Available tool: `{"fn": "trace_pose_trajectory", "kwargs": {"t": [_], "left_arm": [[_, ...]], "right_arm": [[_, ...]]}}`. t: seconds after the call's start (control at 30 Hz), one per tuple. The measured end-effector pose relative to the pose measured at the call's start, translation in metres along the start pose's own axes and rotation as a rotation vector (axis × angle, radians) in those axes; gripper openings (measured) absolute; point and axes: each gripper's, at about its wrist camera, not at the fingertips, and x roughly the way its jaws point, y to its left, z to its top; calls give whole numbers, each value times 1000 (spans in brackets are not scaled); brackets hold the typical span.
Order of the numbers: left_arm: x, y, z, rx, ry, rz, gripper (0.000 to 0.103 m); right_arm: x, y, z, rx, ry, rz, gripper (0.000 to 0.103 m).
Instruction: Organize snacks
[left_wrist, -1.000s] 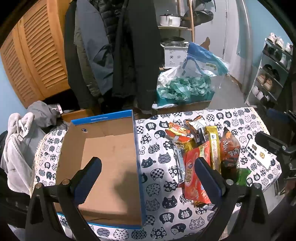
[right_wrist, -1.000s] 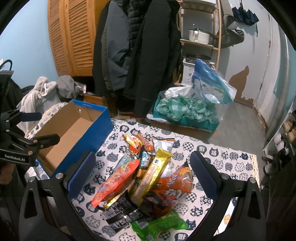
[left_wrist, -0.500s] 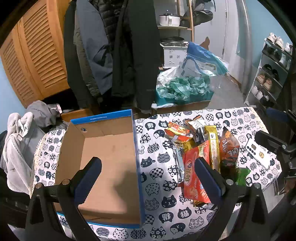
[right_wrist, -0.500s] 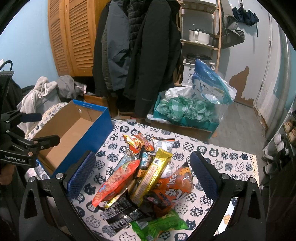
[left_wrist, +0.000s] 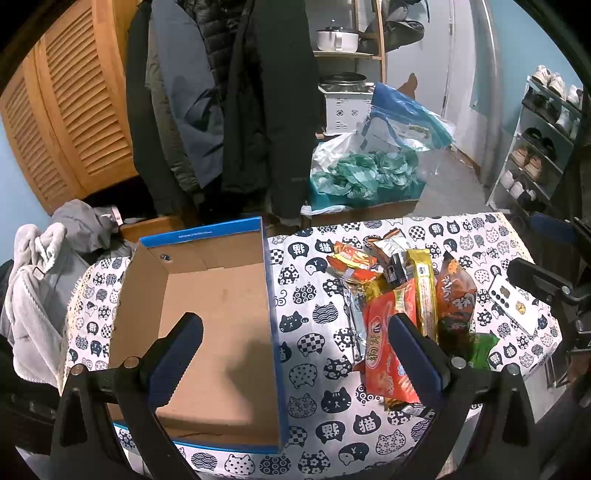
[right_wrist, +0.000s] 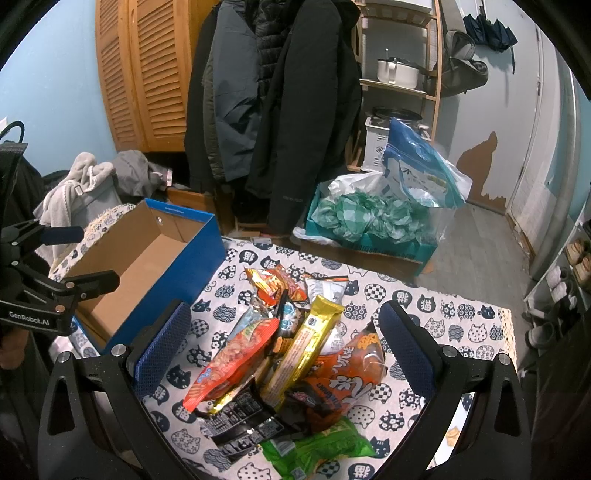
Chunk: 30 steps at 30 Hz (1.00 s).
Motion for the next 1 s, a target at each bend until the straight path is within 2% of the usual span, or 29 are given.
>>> {"fn": "trace_pose_trajectory", "kwargs": {"t": [1.0], "left_arm": [[0,0,0,-1,2,-1,102]], "right_arm": [[-1,0,-1,-1,-1,1,100]]}}
